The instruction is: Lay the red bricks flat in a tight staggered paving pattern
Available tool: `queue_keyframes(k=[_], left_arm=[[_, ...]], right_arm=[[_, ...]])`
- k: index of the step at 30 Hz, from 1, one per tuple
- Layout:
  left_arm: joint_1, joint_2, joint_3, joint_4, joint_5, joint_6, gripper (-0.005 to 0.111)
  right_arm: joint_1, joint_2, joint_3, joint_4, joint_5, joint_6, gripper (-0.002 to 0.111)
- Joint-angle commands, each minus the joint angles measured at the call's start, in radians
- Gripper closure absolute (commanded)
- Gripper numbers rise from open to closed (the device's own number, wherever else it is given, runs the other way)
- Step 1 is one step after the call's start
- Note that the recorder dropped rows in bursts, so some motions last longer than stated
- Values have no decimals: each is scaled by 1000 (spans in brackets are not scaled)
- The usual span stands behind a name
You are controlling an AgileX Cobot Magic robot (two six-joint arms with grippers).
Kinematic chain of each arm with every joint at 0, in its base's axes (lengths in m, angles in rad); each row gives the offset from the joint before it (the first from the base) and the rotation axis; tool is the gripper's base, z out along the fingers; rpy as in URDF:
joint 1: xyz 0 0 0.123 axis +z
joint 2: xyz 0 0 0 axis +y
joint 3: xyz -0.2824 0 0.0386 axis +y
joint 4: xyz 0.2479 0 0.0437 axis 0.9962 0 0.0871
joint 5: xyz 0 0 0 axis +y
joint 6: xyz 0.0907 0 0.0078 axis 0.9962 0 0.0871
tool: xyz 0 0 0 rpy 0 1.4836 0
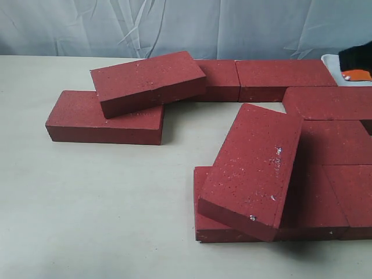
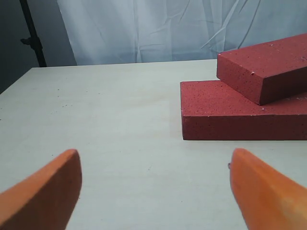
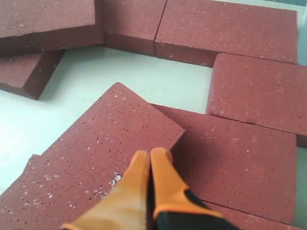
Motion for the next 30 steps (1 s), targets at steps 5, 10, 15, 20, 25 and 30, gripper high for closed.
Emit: queue_keyframes(k=[5, 10, 15, 20, 25, 30], left_arm=[[-1, -3, 2, -7, -9, 0, 27], [-1, -3, 2, -7, -9, 0, 27], [-1, -3, 2, -7, -9, 0, 27], [-1, -3, 2, -7, -9, 0, 27], [-1, -3, 2, -7, -9, 0, 27], [-1, -3, 2, -7, -9, 0, 27]], right_arm=[[161, 230, -117, -130, -13, 51, 109], [209, 373, -153, -210, -66, 130, 109], [358, 522, -196, -194, -87, 137, 109], [452, 603, -260, -192, -87, 173, 109], [511, 669, -289, -192, -95, 185, 109], [521, 723, -289, -204, -61, 190, 109]])
